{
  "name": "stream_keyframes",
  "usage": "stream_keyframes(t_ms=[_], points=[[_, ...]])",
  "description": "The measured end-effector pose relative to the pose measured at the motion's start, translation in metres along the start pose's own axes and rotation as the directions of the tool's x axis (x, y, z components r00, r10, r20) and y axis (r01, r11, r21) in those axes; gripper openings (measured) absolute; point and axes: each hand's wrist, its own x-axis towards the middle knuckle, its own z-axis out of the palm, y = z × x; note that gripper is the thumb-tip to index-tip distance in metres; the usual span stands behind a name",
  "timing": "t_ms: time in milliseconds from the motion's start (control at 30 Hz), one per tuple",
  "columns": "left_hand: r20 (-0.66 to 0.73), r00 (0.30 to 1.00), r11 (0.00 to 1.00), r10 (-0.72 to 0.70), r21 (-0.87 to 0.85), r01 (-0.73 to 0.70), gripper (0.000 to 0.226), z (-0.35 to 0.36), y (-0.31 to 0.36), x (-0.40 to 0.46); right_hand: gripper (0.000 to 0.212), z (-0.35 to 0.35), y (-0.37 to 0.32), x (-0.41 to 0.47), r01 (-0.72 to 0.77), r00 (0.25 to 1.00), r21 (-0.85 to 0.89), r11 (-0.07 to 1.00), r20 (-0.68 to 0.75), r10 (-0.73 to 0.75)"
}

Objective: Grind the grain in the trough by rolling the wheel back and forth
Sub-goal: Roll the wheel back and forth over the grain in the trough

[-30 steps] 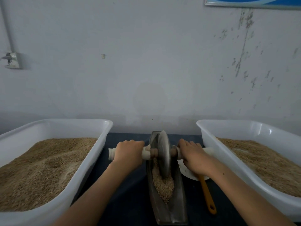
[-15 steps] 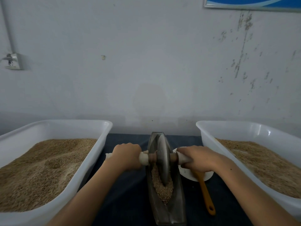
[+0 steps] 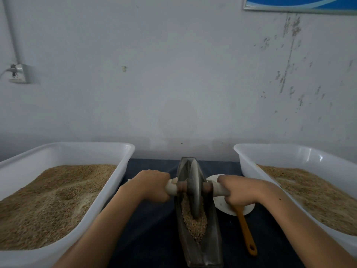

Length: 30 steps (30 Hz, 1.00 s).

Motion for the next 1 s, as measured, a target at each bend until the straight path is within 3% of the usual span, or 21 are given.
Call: stream_keyframes(t_ms=[100, 200, 433, 533, 633, 833, 1000], points=[[-0.005, 1.000, 1.000, 0.006, 0.007, -0.006, 0.026, 0.000, 0.001, 0.002, 0.030, -0.002, 0.000, -0.002, 0.006, 1.000, 0.030, 1.000, 0.025, -0.006], [-0.022, 1.000, 1.000, 0.000, -0.003, 0.000, 0.026, 0.003, 0.000, 0.002, 0.020, -0.001, -0.001, -0.001, 0.018, 1.000, 0.028, 0.999, -0.020, -0.017], [-0.295, 0.955, 0.990, -0.040, 0.117, 0.078, 0.022, 0.014, 0.005, 0.009, 0.014, 0.016, -0.004, 0.005, 0.010, 0.949, -0.069, 0.998, -0.314, -0.031], [-0.341, 0.939, 0.989, -0.051, 0.115, 0.095, 0.020, 0.015, 0.006, 0.010, 0.014, 0.021, -0.002, 0.007, 0.012, 0.922, -0.085, 0.996, -0.385, -0.044], [-0.300, 0.952, 0.991, -0.063, 0.094, 0.095, 0.016, 0.014, 0.007, 0.008, 0.019, 0.016, -0.004, 0.006, -0.004, 0.947, -0.061, 0.998, -0.320, -0.015], [-0.090, 0.991, 0.993, -0.099, 0.051, 0.104, 0.022, 0.009, 0.009, 0.007, 0.017, 0.004, -0.009, 0.001, -0.060, 0.992, -0.044, 0.997, -0.111, 0.055], [-0.065, 0.987, 0.988, -0.147, 0.044, 0.150, 0.031, 0.010, 0.009, 0.009, 0.015, 0.002, -0.013, -0.001, -0.065, 0.993, -0.018, 0.998, -0.100, 0.063]])
